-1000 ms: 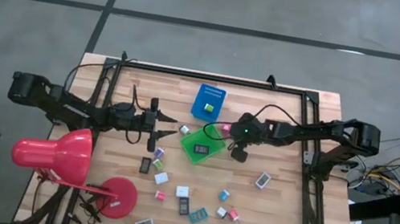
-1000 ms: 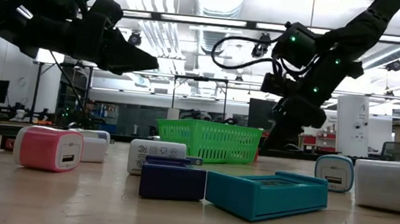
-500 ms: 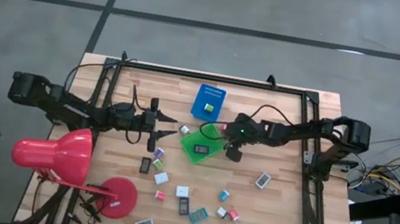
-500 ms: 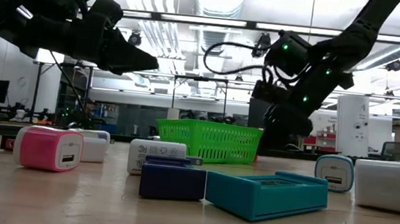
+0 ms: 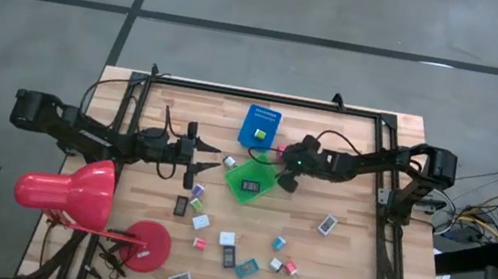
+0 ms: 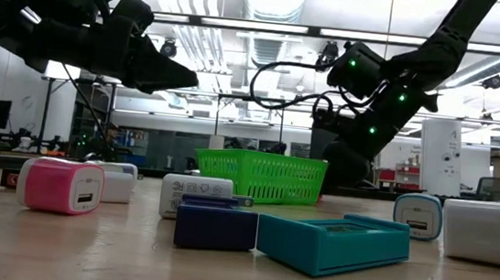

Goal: Pick & Place Office items
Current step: Put the big pink charger adapter into the blue bin

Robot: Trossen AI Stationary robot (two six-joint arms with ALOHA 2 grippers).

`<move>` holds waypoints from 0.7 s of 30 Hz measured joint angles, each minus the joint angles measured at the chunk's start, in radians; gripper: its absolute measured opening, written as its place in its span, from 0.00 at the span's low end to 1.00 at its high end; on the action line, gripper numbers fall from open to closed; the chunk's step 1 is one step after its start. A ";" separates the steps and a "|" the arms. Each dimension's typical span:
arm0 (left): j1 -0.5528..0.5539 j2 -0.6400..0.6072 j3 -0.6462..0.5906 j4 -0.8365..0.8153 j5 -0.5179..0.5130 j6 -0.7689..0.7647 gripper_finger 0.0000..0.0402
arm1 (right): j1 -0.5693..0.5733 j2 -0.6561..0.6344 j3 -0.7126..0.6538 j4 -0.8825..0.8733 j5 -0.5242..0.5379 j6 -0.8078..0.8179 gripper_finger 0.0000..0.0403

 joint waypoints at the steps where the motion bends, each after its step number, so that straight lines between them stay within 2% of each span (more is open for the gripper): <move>1: 0.000 0.000 0.000 0.000 0.000 0.000 0.45 | -0.001 0.000 0.000 -0.001 0.015 0.003 0.02; 11: 0.000 0.000 0.000 0.000 0.000 0.000 0.45 | -0.012 -0.007 0.000 -0.059 0.100 0.047 0.02; 18: -0.001 0.000 0.000 -0.007 0.000 0.004 0.45 | -0.011 -0.116 0.009 -0.150 0.056 -0.002 0.02; 21: -0.001 0.000 0.000 -0.008 0.000 0.005 0.45 | -0.017 -0.186 0.010 -0.165 -0.012 -0.040 0.02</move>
